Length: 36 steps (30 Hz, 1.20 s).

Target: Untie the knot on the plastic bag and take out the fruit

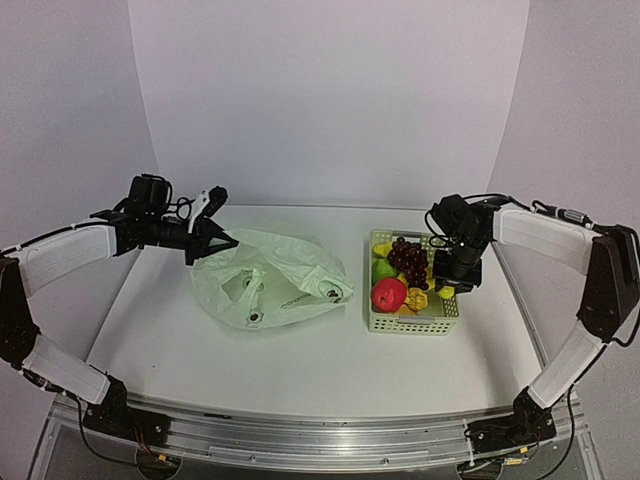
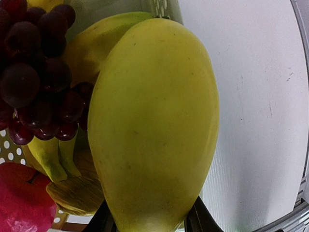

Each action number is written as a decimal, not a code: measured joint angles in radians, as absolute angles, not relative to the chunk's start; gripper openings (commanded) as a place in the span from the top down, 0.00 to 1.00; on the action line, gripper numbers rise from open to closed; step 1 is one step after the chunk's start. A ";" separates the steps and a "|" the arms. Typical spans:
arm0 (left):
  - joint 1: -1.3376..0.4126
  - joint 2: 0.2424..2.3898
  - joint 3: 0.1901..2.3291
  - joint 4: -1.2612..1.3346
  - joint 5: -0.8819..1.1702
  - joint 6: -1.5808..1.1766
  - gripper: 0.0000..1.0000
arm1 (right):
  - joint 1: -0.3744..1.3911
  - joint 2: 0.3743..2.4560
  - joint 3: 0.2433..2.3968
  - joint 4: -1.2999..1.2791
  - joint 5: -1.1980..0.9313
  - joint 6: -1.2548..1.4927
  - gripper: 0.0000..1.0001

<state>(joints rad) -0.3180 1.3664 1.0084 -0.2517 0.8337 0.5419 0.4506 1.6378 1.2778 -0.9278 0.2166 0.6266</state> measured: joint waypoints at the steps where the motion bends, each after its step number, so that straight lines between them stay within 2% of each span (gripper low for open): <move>1: -0.318 1.364 1.006 -0.250 0.834 0.542 1.00 | 0.450 1.647 1.282 -0.930 0.208 0.618 0.57; 2: -0.318 1.362 1.004 -0.249 0.834 0.542 1.00 | 0.450 1.653 1.284 -0.933 0.202 0.608 0.49; 7: -0.318 1.355 1.000 -0.242 0.834 0.541 1.00 | 0.450 1.669 1.325 -0.994 0.187 0.560 0.26; 9: -0.318 1.355 1.000 -0.242 0.833 0.541 1.00 | 0.450 1.671 1.350 -1.017 0.191 0.543 0.21; 26: -0.318 1.349 0.933 -0.236 0.850 0.532 1.00 | 0.433 1.621 1.466 -1.111 0.236 0.367 0.17; 28: -0.318 1.346 0.926 -0.236 0.863 0.534 0.98 | 0.414 1.598 1.466 -1.112 0.239 0.360 0.17; 30: -0.318 1.340 0.919 -0.235 0.873 0.539 0.85 | 0.396 1.578 1.466 -1.112 0.243 0.356 0.17; 34: -0.319 1.324 0.908 -0.239 0.893 0.553 0.35 | 0.363 1.543 1.457 -1.105 0.249 0.356 0.15; 35: -0.320 1.318 0.907 -0.244 0.897 0.552 0.19 | 0.356 1.533 1.450 -1.101 0.251 0.356 0.14; 36: -0.320 1.310 0.906 -0.248 0.898 0.557 0.07 | 0.347 1.520 1.442 -1.097 0.252 0.357 0.14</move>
<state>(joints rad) -0.3199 1.3097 0.9065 -0.2483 0.8980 0.5572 0.3469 1.5202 1.4417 -1.0968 0.2516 0.3566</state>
